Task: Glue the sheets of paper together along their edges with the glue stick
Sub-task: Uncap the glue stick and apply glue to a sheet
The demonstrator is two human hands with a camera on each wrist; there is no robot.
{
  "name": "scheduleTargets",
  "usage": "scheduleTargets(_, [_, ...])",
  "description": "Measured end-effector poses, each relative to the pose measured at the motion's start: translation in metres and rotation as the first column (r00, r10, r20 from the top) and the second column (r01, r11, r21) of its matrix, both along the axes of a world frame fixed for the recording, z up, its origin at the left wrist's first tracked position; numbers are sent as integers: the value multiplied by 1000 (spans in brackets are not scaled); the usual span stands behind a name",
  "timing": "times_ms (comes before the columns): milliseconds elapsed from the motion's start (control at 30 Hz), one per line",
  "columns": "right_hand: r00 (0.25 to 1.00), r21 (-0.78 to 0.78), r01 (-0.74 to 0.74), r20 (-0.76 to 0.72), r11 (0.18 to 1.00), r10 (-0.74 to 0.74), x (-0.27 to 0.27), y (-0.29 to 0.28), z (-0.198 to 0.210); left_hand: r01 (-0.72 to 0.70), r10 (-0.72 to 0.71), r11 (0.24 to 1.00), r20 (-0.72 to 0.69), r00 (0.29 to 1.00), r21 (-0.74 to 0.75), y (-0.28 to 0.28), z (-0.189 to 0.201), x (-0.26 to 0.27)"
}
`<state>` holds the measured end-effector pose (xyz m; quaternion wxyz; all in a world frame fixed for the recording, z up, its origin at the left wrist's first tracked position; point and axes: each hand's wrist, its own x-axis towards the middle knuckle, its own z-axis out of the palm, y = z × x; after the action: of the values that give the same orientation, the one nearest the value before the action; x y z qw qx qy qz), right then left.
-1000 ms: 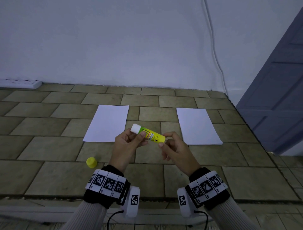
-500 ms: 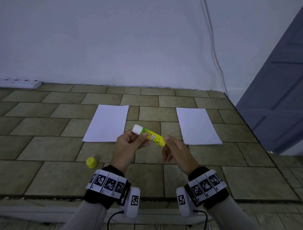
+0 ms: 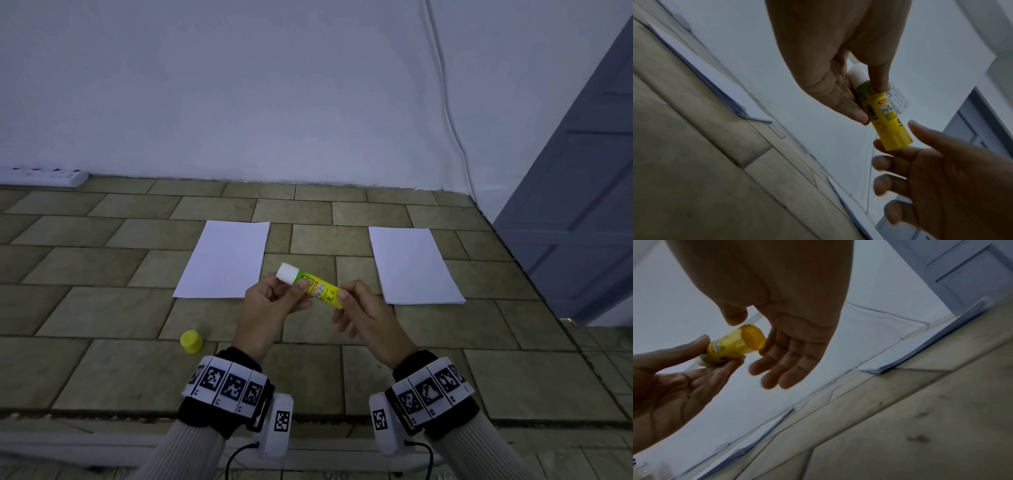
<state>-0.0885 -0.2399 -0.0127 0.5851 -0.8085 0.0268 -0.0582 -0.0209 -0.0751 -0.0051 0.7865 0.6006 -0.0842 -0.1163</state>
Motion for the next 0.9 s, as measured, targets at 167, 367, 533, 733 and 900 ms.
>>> scheduleTargets(167, [994,-228,35,104,973,-11,-3,7,-1,25,-26,995,16,1000,94,-12,-2,-3])
scheduleTargets(367, [986,-98,96,146,990,-82,-4,8,-3,69,-137,918,150,979,392,-19,6,-2])
scheduleTargets(533, [980,-15,151,132,988,-148,-10,-2,-7,-228,-15,621,302,953,750,10,18,44])
scheduleTargets(733, [982,32,153,107,988,-155,-18,-13,-8,-38,-1,-79,38,999,996,42,-12,99])
scheduleTargets(900, [984,40,147,100,988,-150,-22,-14,-12,66,-4,-169,-68,998,983,48,-29,105])
